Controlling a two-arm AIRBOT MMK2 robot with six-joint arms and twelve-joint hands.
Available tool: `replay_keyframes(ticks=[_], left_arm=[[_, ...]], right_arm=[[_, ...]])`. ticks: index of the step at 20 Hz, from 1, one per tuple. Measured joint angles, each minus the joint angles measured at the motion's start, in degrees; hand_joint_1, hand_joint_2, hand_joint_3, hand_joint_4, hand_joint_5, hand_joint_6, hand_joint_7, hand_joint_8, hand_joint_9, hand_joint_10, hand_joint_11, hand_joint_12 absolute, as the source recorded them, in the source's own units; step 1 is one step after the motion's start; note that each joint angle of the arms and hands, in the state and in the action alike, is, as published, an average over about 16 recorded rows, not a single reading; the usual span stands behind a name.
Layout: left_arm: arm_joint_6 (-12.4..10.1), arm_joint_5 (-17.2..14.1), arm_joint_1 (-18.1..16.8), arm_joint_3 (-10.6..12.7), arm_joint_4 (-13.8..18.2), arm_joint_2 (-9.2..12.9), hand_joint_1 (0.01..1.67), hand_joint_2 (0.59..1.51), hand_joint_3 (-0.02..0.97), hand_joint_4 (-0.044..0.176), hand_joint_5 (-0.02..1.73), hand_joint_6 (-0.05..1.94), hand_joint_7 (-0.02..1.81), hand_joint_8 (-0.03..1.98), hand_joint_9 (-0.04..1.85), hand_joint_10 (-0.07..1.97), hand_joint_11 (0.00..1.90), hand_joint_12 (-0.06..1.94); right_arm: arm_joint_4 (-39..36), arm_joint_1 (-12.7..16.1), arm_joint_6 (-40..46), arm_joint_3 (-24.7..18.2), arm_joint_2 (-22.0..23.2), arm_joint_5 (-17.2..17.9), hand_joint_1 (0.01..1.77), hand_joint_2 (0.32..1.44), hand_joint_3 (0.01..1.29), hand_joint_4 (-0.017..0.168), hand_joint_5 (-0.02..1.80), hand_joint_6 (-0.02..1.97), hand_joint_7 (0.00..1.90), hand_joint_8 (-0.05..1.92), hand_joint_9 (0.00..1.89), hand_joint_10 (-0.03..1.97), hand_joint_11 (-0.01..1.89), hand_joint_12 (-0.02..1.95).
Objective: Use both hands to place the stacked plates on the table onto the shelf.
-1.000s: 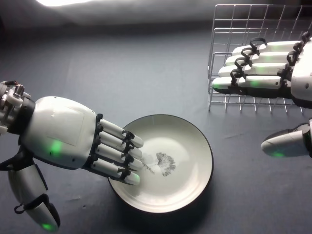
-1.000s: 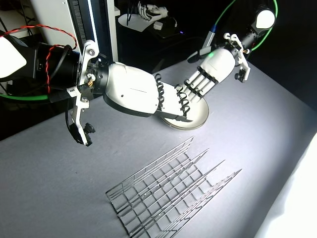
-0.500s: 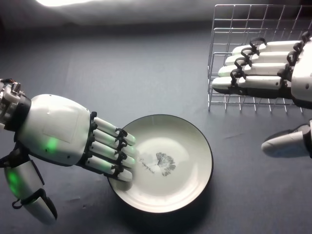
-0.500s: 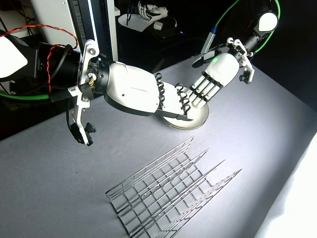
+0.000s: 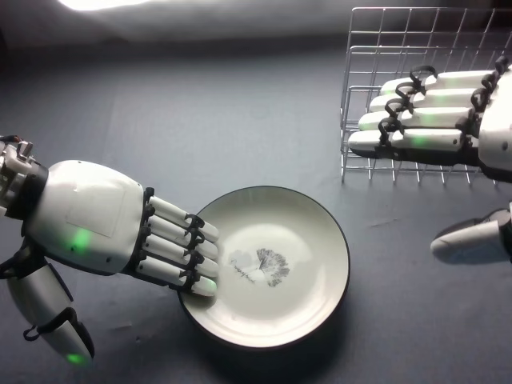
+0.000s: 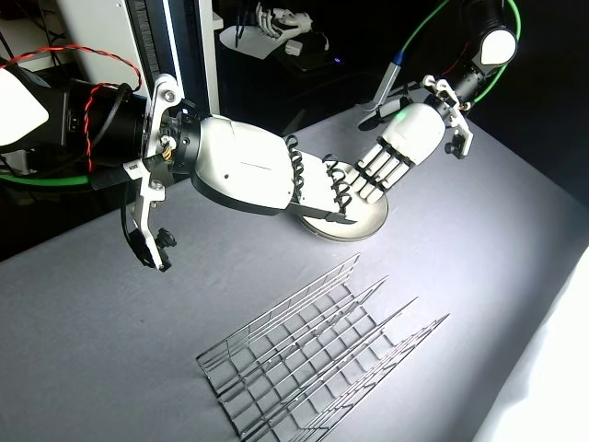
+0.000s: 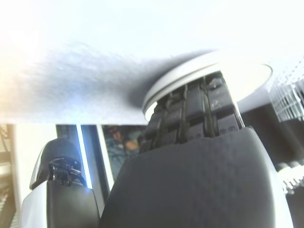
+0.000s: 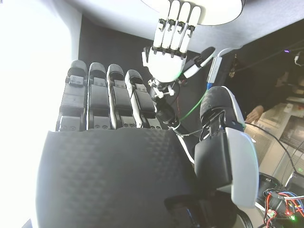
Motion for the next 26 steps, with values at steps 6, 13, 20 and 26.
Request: replay_keyframes(ticks=[6,13,20,26], left_arm=[[0.2,0.6,1.0,-0.1,-0.8,-0.6,0.02,1.034,0.074,-0.007,-0.01,-0.01,0.0,-0.01,0.01,0.0,0.02,-0.01],[0.3,2.6,2.0,-1.8,-2.9,-1.9,0.02,1.036,0.058,-0.006,-0.01,-0.02,-0.01,-0.02,0.0,0.0,0.01,0.01],[0.3,4.9,2.1,-3.3,-5.1,-4.3,0.02,1.039,0.048,-0.004,-0.01,-0.02,-0.01,-0.02,0.0,-0.01,0.01,0.01],[0.3,5.8,1.8,-3.6,-5.7,-5.9,0.02,1.044,0.039,-0.002,-0.01,-0.01,-0.01,-0.02,0.0,-0.01,0.01,0.01]], right_arm=[[0.0,-0.3,0.0,-0.3,0.0,0.2,0.01,1.21,0.03,-0.001,0.02,0.01,0.02,0.01,0.02,0.01,0.02,-0.01],[-0.1,-0.5,-0.1,-0.8,0.0,0.4,0.02,1.23,0.03,-0.001,0.02,0.02,0.02,0.01,0.02,0.01,0.02,-0.01],[-2.5,-1.5,-0.1,0.8,-0.4,3.1,0.1,1.21,0.03,-0.002,0.03,0.01,0.03,0.01,0.04,0.01,0.03,0.09],[-6.4,-3.3,0.0,5.0,-1.9,9.7,0.47,1.13,0.03,-0.002,0.03,0.01,0.03,0.01,0.04,0.01,0.02,0.09]])
